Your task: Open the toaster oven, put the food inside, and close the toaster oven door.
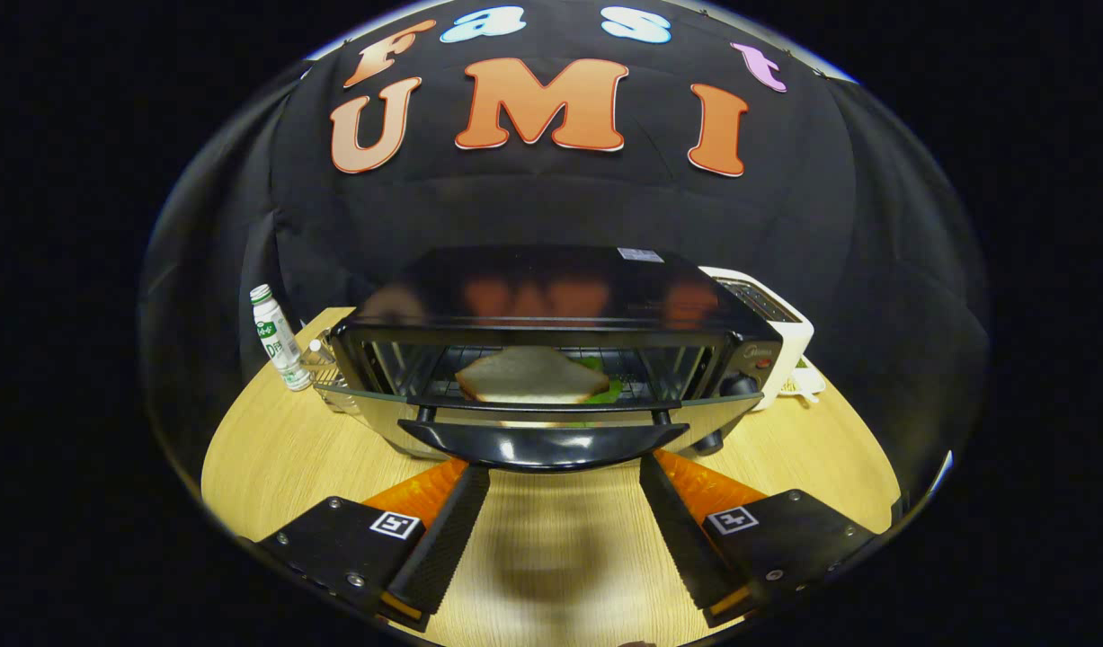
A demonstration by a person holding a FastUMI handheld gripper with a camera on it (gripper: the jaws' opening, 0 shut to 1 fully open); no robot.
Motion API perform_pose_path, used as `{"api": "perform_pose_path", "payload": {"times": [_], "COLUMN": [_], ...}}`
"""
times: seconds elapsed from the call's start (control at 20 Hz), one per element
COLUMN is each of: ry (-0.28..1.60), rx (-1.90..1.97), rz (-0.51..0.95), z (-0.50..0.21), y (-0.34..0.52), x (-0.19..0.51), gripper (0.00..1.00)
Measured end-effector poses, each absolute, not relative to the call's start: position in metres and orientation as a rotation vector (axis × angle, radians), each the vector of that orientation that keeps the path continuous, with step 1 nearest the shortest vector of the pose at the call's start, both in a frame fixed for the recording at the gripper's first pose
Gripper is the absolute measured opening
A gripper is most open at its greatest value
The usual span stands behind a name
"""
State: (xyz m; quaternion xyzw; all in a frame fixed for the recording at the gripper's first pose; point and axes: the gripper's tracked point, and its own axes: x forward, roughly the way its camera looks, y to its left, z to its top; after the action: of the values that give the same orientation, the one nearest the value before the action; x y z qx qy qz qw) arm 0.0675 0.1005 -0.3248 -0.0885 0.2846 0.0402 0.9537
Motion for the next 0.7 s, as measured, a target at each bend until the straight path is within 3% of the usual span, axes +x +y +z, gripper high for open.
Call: {"api": "perform_pose_path", "payload": {"times": [0.3, 0.7], "ry": [0.538, 0.347], "rx": [-0.139, -0.121], "rz": [0.086, 0.032], "z": [-0.303, -0.169], "y": [0.099, 0.036], "x": [0.076, 0.065], "gripper": [1.00, 1.00]}}
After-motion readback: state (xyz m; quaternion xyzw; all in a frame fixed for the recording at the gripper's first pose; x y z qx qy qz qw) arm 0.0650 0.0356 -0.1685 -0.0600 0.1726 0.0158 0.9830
